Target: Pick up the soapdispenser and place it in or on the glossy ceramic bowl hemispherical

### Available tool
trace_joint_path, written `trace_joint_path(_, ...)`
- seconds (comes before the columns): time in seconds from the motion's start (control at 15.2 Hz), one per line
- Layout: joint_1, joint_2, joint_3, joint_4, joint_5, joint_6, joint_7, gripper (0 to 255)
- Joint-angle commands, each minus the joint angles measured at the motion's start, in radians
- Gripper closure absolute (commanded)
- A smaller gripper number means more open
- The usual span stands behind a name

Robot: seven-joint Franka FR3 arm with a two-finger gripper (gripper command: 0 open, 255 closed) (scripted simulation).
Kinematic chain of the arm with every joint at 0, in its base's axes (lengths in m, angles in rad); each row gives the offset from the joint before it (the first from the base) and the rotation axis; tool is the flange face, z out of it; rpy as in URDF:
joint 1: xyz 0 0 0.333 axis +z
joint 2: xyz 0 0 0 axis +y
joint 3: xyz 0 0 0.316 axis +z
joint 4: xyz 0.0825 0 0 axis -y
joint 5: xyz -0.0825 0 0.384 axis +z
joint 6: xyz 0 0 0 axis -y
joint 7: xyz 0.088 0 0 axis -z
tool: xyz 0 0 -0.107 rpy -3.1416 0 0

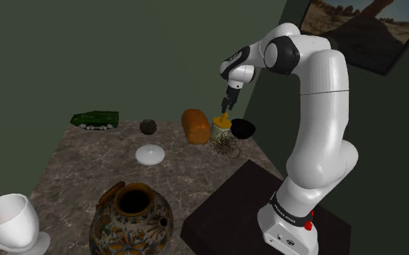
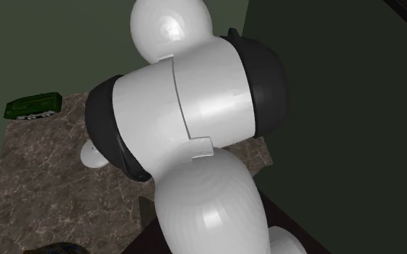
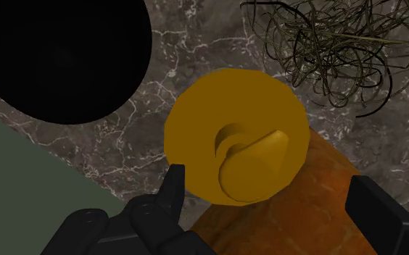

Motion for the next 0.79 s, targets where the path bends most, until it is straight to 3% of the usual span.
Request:
trace_joint_path(0.0,-0.009,0.027,0.006,0.013,0.010,0.013,-0.009,0)
trace_joint_path(0.73,-0.014,0.068,0.019,-0.002,0.028,0.067,-0.020,0)
